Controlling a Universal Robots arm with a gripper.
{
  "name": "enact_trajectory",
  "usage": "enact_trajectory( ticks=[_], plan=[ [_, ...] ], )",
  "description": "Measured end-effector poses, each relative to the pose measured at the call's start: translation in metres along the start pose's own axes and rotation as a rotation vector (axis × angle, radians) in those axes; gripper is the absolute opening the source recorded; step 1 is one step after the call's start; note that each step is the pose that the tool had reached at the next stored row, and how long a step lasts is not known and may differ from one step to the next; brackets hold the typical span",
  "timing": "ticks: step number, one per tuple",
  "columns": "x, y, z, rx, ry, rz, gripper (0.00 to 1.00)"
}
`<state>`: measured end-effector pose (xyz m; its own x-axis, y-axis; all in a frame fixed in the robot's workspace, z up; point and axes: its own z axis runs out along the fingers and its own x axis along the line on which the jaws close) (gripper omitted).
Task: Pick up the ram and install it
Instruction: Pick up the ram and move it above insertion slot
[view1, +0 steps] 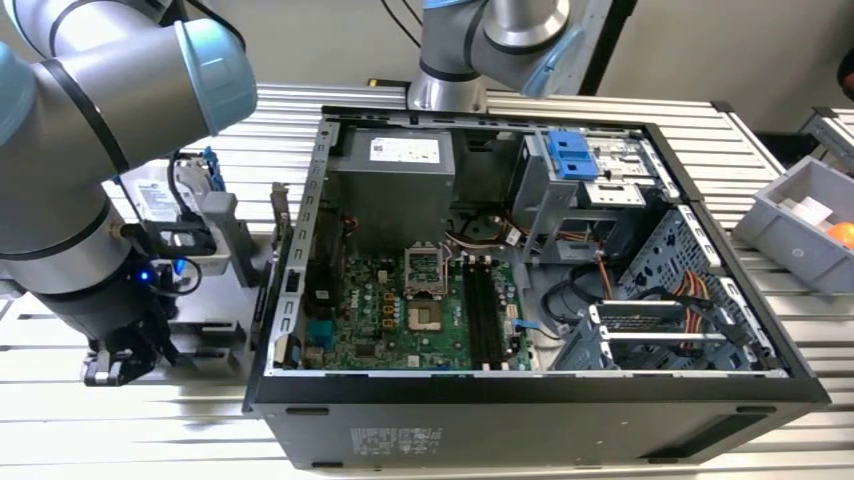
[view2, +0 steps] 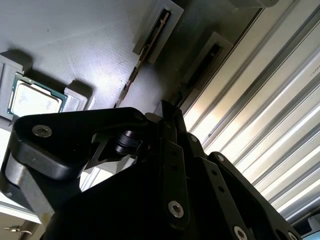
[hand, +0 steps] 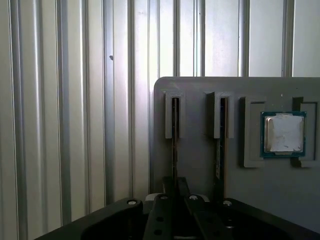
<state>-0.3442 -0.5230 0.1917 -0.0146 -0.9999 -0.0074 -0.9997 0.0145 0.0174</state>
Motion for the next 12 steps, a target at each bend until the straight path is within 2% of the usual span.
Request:
enact_trajectory(
  ticks=[7, 12],
  plan=[
    [-0.0001, 0.0, -0.0006, 0.0, -0.0001, 0.0, 0.0],
    [0.0, 0.0001, -0.0056, -0.0002, 0.0, 0.0, 0.0]
  ],
)
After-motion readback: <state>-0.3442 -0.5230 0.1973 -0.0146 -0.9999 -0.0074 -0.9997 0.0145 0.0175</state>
